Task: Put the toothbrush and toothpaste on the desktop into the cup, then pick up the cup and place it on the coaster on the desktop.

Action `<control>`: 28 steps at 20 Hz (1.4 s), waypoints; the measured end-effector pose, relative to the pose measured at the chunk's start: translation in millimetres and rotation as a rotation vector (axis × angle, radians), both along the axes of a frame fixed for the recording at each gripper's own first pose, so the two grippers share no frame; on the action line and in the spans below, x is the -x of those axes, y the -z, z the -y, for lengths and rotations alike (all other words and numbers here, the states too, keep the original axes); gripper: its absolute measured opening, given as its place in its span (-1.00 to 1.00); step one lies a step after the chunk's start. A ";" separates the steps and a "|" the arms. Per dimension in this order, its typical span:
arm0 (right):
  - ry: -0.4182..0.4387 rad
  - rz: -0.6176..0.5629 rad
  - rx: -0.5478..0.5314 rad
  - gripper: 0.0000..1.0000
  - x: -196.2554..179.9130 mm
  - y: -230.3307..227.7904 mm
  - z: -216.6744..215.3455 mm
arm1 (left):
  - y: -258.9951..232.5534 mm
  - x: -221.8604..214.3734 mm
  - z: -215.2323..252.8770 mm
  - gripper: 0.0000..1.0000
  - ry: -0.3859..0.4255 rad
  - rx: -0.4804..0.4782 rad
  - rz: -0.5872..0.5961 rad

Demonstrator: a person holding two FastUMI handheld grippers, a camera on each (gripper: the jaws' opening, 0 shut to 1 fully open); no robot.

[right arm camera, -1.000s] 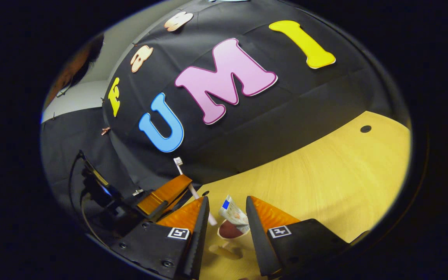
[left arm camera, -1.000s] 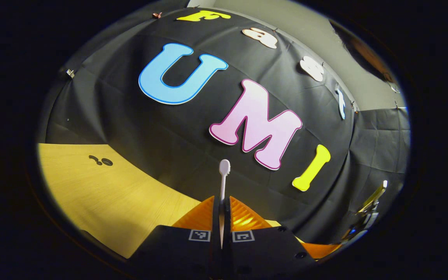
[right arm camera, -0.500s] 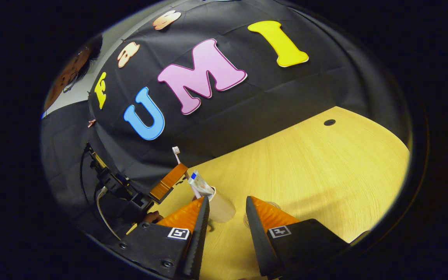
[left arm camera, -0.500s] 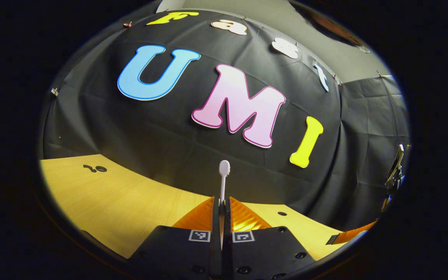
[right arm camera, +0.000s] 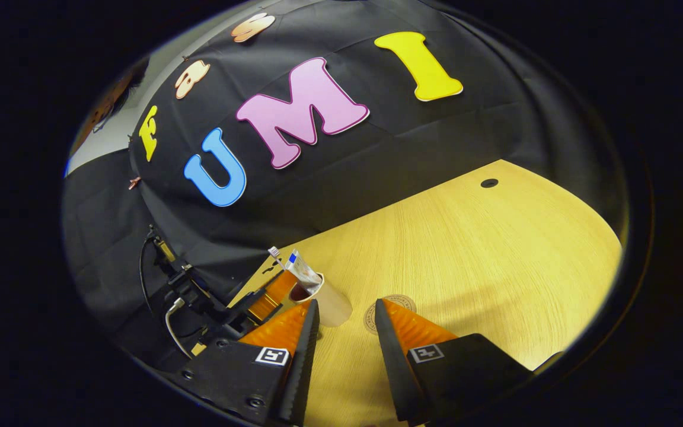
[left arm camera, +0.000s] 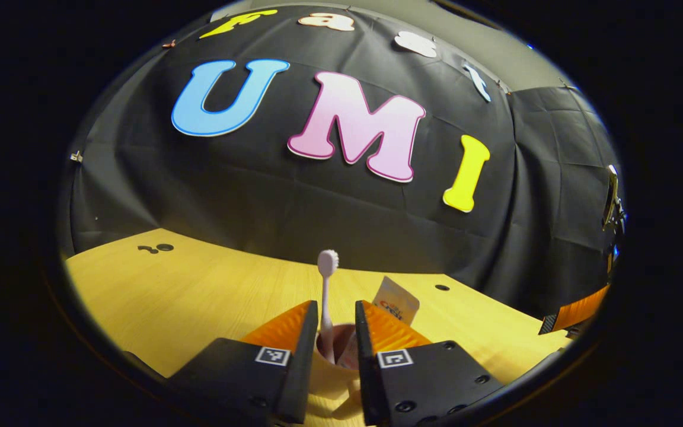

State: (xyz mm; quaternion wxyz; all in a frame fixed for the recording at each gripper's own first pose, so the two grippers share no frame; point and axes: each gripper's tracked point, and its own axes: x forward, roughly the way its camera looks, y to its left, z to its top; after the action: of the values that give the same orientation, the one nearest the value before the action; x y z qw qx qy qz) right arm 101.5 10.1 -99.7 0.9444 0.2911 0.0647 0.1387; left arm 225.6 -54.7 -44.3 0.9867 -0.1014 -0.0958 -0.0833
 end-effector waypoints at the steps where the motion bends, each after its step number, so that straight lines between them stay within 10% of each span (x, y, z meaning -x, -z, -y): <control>1: 0.000 -0.003 0.001 0.17 1.9 -3.5 0.3 | 3.4 4.6 -0.1 -0.06 0.004 -0.013 -0.027; 3: -0.007 -0.022 0.000 0.17 4.8 -9.0 0.4 | 11.3 17.3 0.0 0.38 0.015 -0.039 -0.081; 6: -0.009 -0.061 -0.004 0.17 13.2 -15.0 4.7 | 23.5 44.7 3.3 0.33 0.036 -0.066 -0.165; 11: -0.035 -0.127 0.007 0.17 29.9 -15.9 10.6 | 45.1 75.5 1.4 0.82 0.017 -0.146 -0.353; 17: -0.063 -0.213 0.191 0.17 57.7 24.6 33.6 | 93.1 71.0 7.8 0.86 0.000 -0.188 -0.657; 28: -0.037 -0.278 0.313 0.17 86.6 57.2 92.5 | 108.9 32.6 6.8 0.84 -0.044 -0.221 -0.826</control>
State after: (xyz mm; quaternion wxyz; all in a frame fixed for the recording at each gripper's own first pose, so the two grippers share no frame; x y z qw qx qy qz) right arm 14.9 -82.3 -156.9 0.9573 0.1562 0.2206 0.1028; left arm 193.0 -61.6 -153.1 0.9487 -0.0179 0.3146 -0.0245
